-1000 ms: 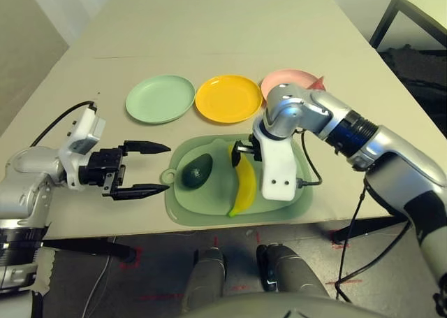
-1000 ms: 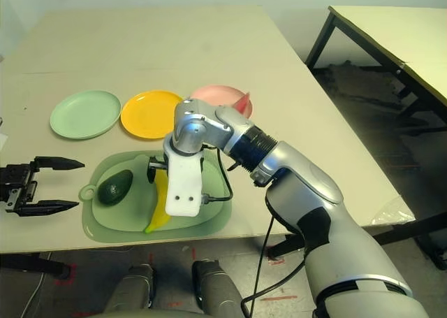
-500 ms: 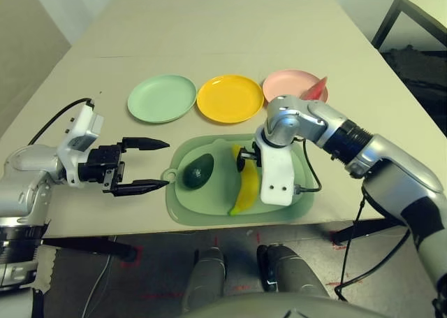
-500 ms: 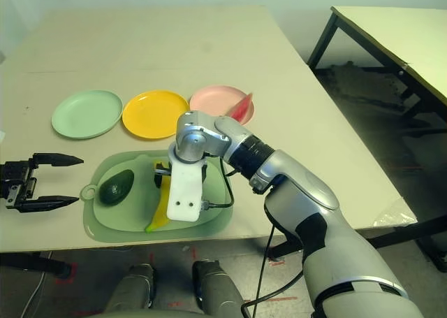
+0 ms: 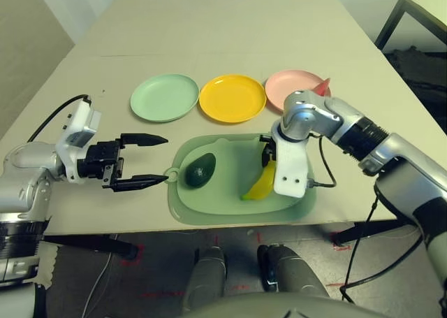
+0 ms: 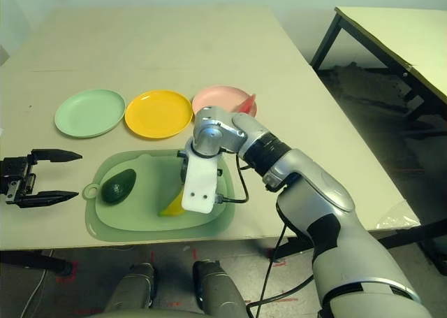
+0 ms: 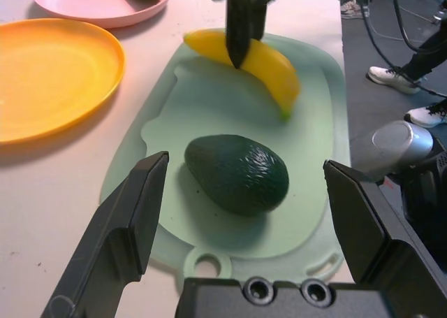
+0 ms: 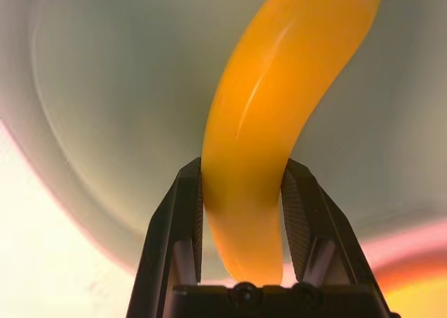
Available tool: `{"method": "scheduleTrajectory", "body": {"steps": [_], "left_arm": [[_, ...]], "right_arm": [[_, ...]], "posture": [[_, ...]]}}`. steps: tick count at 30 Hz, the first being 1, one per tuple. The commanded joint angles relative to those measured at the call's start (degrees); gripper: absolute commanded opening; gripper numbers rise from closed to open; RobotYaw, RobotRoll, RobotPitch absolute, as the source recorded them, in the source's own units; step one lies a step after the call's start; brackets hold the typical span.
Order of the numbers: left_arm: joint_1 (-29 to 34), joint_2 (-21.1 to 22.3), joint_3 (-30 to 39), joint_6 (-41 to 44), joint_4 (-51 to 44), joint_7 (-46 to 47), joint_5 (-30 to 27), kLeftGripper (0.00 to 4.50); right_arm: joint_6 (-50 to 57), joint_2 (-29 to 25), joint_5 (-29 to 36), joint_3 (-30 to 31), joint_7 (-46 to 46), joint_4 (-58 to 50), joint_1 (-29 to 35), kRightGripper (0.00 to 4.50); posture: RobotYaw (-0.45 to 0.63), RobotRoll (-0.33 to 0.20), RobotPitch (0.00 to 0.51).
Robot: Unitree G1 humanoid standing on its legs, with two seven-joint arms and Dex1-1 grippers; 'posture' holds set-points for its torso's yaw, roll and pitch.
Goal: Place the fruits into color-matched plates.
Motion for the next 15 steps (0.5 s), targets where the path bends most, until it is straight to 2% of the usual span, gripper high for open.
{"method": "scheduleTrajectory", "body": {"steps": [1,8,15], "left_arm": [[-1.53,-0.92,-0.09,1.0,0.76,3.42,0.86,4.5],[-2.77,-2.1,-0.87,2.65,0.27,10.81,3.03,4.5],[-2.87,-3.04,-1.43,8.03,-2.92,19.01,4.13,4.5]], "right_arm": [[1.76,3.68,0.22,-4.13,-4.35,8.93,-5.83,1.61],[5.2,10.6,-5.09,-7.11,-18.01,25.87,-13.88,1.61],[10.24,14.38,-9.28,-8.01,-30.59,33.93,-16.18,1.61]], "posture": [[0.05,0.0,0.14],[0.06,0.0,0.136],[0.08,0.0,0.142]]}}
